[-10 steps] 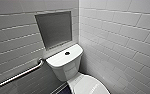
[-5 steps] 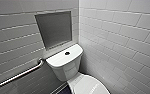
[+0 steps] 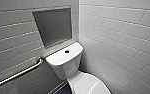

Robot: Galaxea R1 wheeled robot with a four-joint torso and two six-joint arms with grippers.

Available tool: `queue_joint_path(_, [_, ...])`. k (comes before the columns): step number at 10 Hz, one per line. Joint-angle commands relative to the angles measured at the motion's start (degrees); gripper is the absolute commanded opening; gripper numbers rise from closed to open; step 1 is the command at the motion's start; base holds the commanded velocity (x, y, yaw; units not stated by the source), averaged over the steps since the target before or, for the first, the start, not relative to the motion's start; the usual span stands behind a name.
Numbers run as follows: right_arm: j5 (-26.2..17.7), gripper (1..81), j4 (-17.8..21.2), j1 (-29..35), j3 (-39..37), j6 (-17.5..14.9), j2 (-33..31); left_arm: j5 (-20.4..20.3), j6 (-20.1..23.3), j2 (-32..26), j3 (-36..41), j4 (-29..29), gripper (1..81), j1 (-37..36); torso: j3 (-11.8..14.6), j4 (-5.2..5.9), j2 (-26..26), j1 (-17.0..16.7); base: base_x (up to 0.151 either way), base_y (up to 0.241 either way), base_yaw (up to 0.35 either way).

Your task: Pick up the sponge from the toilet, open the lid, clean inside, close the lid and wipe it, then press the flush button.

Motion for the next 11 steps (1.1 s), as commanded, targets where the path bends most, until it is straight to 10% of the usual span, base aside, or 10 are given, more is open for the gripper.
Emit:
queue_joint_path(1, [-3.45,1.0,-1.41,0.55,0.97,-0.08,-1.59,2.52,-0.21,-0.26,1.36,-1.26,81.1,-5.53,0.11,0.00,0.00,0.00,0.000,0.000,0.000])
queue_joint_path(2, [-3.63,1.0,-1.41,0.64,1.06,-0.08,-1.51,2.60,-0.29,0.17,1.44,-1.79,81.1,-5.70,-1.47,0.00,0.00,0.00,0.000,0.000,0.000])
queue_joint_path(3, [-3.63,1.0,-1.41,0.73,1.24,-0.08,-1.51,3.05,-0.29,0.79,1.36,-1.88,81.1,-6.05,-2.19,-4.11,0.02,0.02,0.000,0.000,0.000])
queue_joint_path(4, [-3.63,1.0,-1.41,0.73,1.33,-0.08,-1.51,3.40,-0.21,1.32,1.36,-2.32,81.1,-6.40,-2.52,-5.70,0.02,0.02,0.000,0.000,0.000])
queue_joint_path(5, [-3.71,1.0,-1.49,0.73,1.33,-0.08,-1.51,3.49,-0.29,1.84,1.35,-2.32,81.1,-6.84,-2.76,-1.09,0.02,0.02,0.000,0.000,0.000])
queue_joint_path(7, [-3.63,1.0,-1.76,0.73,1.15,-0.08,-1.25,3.49,-0.29,2.90,0.65,-3.46,81.1,-7.81,-3.02,-3.68,0.02,0.02,0.000,0.000,0.000])
queue_joint_path(8, [-3.63,1.0,-1.76,0.82,0.97,-0.08,-1.07,3.49,-0.29,3.25,0.83,-3.98,81.1,-8.43,-7.34,-4.27,0.02,0.02,0.000,0.000,0.000])
queue_joint_path(11, [-3.63,1.0,-1.67,0.99,0.89,-0.08,-0.98,3.93,-0.29,3.78,0.74,-4.52,81.1,-9.65,-5.68,-4.47,0.02,0.02,0.000,0.000,0.000])
